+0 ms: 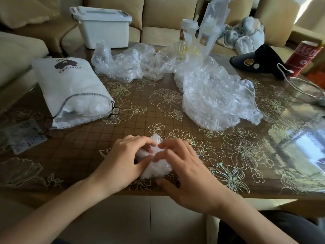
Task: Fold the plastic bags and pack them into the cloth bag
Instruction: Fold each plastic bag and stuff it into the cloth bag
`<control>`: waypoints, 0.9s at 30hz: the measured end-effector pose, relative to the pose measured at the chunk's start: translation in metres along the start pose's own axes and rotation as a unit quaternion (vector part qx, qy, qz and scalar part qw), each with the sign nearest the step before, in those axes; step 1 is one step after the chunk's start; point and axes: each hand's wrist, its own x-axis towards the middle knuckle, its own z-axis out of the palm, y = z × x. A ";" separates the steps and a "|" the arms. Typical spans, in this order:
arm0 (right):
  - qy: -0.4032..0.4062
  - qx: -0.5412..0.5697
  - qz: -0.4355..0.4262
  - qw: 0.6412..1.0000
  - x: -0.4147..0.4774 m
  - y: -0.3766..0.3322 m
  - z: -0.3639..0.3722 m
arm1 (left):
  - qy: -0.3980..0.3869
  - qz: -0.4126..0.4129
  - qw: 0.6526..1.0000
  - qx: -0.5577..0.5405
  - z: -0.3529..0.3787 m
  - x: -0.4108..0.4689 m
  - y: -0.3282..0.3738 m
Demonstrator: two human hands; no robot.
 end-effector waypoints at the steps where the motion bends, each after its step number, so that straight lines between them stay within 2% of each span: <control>1: -0.016 0.007 0.001 1.000 -0.001 0.001 0.000 | 0.006 -0.006 1.000 -0.001 0.001 0.000 0.000; 4: -0.019 0.015 0.012 1.000 -0.001 0.003 0.002 | 0.031 -0.063 0.997 0.037 0.002 0.001 0.001; 7: 0.010 -0.026 0.014 1.000 0.002 0.008 0.002 | -0.015 -0.160 0.985 0.059 -0.003 0.005 0.007; 9: 0.031 -0.045 0.006 0.998 0.003 0.012 0.003 | -0.031 -0.174 0.982 0.061 -0.003 0.006 0.009; 12: 0.044 -0.026 -0.002 0.999 0.005 0.018 0.007 | -0.026 -0.146 0.987 0.058 -0.002 0.007 0.008; 15: 0.061 0.046 0.042 0.996 0.009 0.018 0.010 | -0.011 -0.129 0.991 -0.038 -0.003 0.008 0.012; 17: 0.055 0.133 0.096 0.985 0.016 0.014 0.007 | -0.012 -0.115 0.988 -0.103 -0.005 0.010 0.016; 20: 0.044 0.306 0.187 0.932 0.026 0.007 0.001 | -0.023 -0.114 0.979 -0.168 -0.004 0.010 0.020; 21: 0.057 0.329 0.207 0.919 0.028 0.006 -0.001 | -0.025 -0.122 0.974 -0.189 -0.004 0.011 0.021; 23: 0.086 0.314 0.231 0.917 0.032 0.003 -0.001 | -0.029 -0.160 0.957 -0.242 -0.006 0.012 0.023; 25: 0.108 0.279 0.236 0.925 0.035 0.002 0.000 | -0.065 -0.183 0.936 -0.295 -0.013 0.011 0.024; 27: 0.115 0.251 0.232 0.933 0.035 -0.001 0.000 | -0.124 -0.171 0.945 -0.248 -0.017 0.009 0.026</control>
